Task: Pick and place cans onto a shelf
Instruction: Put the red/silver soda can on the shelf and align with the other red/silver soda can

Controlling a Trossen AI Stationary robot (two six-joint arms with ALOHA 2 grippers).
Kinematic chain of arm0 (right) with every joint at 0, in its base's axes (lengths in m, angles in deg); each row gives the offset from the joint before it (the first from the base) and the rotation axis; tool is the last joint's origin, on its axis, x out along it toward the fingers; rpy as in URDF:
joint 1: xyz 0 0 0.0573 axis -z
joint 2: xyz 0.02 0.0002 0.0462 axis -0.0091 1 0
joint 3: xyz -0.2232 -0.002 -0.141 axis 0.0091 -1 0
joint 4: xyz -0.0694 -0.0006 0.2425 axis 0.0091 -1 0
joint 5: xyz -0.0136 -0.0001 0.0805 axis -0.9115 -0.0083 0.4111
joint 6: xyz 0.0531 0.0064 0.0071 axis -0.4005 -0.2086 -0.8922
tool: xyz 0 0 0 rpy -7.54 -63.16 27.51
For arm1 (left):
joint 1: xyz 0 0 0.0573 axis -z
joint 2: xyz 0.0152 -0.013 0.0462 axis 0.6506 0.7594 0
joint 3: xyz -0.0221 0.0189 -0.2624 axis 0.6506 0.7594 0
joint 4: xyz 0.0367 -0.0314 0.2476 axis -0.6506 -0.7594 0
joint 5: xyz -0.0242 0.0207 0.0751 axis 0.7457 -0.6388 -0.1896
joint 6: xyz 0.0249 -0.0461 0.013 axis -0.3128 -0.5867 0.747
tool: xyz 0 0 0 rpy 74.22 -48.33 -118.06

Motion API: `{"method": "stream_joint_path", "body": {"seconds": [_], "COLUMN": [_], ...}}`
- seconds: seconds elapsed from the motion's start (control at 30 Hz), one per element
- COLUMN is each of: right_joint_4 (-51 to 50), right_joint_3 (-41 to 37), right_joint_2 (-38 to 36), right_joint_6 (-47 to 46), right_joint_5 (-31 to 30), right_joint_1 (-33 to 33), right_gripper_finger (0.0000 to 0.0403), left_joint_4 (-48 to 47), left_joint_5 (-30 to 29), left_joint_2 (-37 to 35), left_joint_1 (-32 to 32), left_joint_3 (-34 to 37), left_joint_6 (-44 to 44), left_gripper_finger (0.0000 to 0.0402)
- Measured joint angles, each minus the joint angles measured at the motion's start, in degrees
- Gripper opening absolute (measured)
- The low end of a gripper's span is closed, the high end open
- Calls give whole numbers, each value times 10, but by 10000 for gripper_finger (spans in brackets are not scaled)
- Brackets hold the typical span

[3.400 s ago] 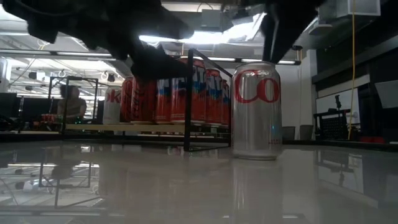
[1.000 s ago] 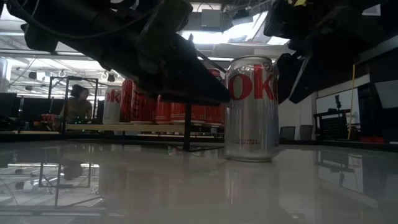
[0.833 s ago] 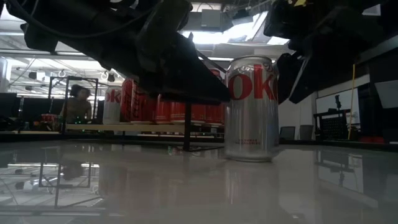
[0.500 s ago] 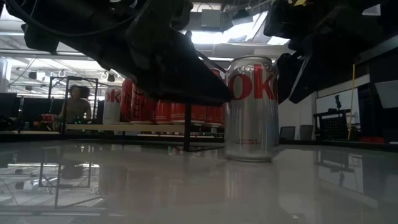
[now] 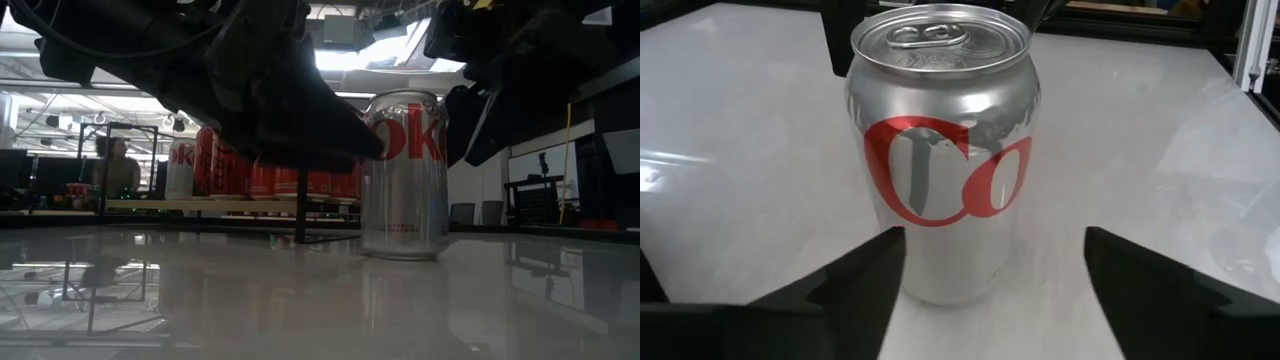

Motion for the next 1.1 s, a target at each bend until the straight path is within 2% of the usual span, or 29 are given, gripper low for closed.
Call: {"method": "stream_joint_path", "body": {"seconds": [0.2, 0.37, 0.57, 0.83, 0.97, 1.1], "right_joint_4": [0, 0, 0, 0, 1, 2], "right_joint_3": [0, 0, 0, 0, 0, 0], "right_joint_2": [0, 0, 0, 0, 0, 0], "right_joint_6": [0, 0, 0, 0, 0, 0], "right_joint_5": [0, 0, 0, 0, 0, 0], "right_joint_1": [0, 0, 0, 0, 0, 0], "right_gripper_finger": [392, 392, 392, 392, 392, 392], "left_joint_4": [0, 0, -27, -62, -49, 8], "left_joint_5": [0, 0, 0, 0, 6, 49], "left_joint_2": [0, 0, -28, -111, -145, -150], "left_joint_1": [0, 0, 1, -1, -12, -33], "left_joint_3": [0, 0, 0, 0, 0, -5], "left_joint_6": [0, 0, 18, 33, 63, 90], "left_gripper_finger": [363, 395, 399, 400, 400, 400]}}
